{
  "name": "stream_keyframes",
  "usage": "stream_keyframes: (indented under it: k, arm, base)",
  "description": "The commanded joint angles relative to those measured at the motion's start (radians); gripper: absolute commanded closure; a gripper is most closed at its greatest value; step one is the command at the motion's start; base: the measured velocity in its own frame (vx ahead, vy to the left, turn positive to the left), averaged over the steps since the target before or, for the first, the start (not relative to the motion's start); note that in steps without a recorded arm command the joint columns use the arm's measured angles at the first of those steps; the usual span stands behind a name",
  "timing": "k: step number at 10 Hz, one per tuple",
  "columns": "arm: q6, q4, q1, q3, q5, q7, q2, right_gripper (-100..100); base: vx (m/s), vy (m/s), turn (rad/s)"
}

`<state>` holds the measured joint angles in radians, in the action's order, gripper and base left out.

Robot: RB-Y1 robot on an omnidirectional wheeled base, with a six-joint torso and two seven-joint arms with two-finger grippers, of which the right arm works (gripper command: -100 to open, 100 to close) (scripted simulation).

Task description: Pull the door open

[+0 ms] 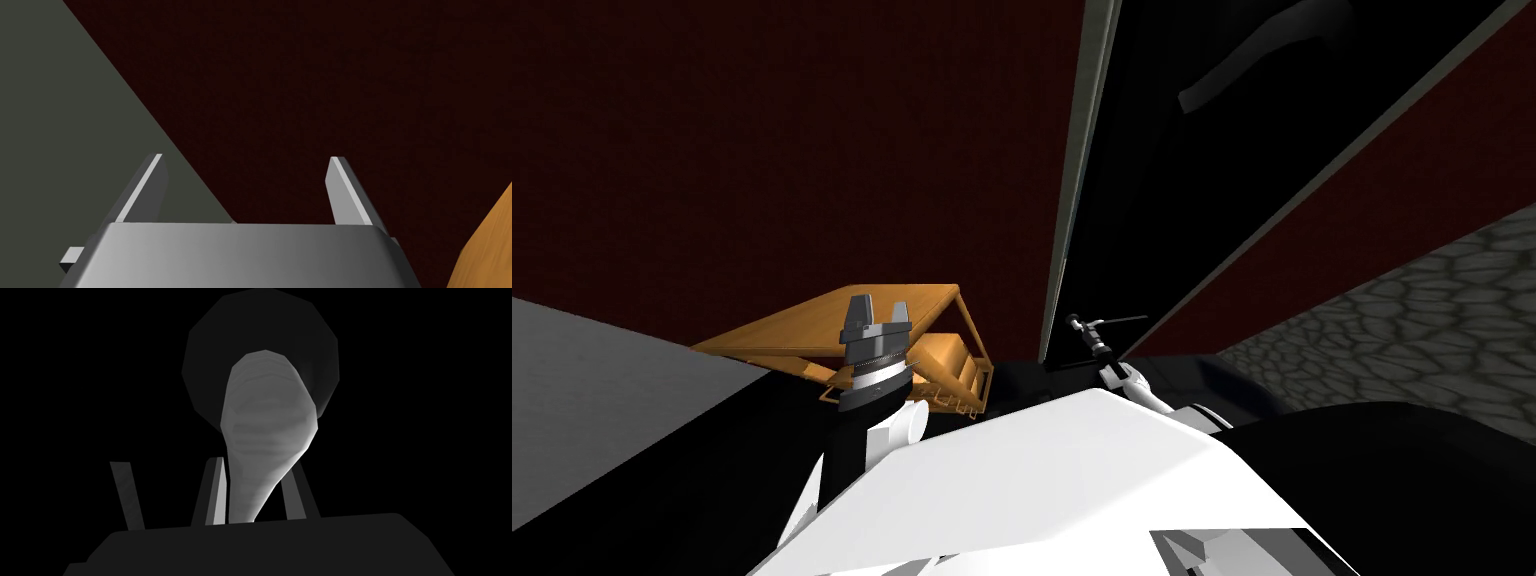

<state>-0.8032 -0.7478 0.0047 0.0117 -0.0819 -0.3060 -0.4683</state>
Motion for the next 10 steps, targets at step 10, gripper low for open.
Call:
stream_keyframes:
  k: [10]
  arm:
    - [-0.177,0.022,0.094,0.077,0.025,-0.108,-0.093,100]
  base:
    - [-0.195,-0.078,0.136]
